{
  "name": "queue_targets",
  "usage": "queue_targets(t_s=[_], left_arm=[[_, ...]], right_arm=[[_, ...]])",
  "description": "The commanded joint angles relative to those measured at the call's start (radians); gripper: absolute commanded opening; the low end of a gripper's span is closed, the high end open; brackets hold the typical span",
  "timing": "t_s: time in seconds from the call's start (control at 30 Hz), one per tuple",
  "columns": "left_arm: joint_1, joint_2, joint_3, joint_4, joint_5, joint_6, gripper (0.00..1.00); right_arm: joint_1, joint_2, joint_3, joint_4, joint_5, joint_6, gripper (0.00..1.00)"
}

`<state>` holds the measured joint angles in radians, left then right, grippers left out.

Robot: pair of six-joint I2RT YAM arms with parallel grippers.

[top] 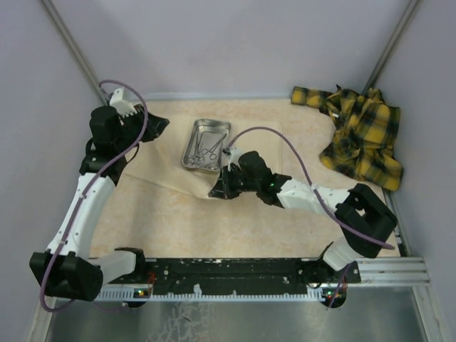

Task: Open and lay out the surgical kit
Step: Open the surgical kit at the center of the board.

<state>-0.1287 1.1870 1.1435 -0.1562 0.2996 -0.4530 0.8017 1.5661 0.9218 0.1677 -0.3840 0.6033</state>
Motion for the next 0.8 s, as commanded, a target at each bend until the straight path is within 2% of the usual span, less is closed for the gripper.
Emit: queue_targets(t_s=[0.0,0.27,0.5,0.7,0.77], left_arm=[[-0.004,-0.08,-0.047,-0.086,0.005,0.004,0.28],[-0.003,-0.181,-0.07,-0.17,-0.018,0.035,0.29],[-0.003,-0.202,-0.068,-0.219,-0.025,0.05,0.29],[-0.004,-0.188,-0.066,-0.246,-0.039,0.063,0.32],[-0.003,-0.175,-0.068,-0.247,-0.047,0.067,0.36]], right_arm=[[0.081,-0.133,-0.134,0.022,0.098,0.018,0.0],[0.245,-0.178,-0.315,0.102,0.141,0.109,0.0],[0.375,-0.131,-0.372,0.17,0.178,0.181,0.0],[0.449,-0.103,-0.379,0.133,0.251,0.21,0.01],[0.452,-0.123,-0.377,0.106,0.274,0.217,0.27]])
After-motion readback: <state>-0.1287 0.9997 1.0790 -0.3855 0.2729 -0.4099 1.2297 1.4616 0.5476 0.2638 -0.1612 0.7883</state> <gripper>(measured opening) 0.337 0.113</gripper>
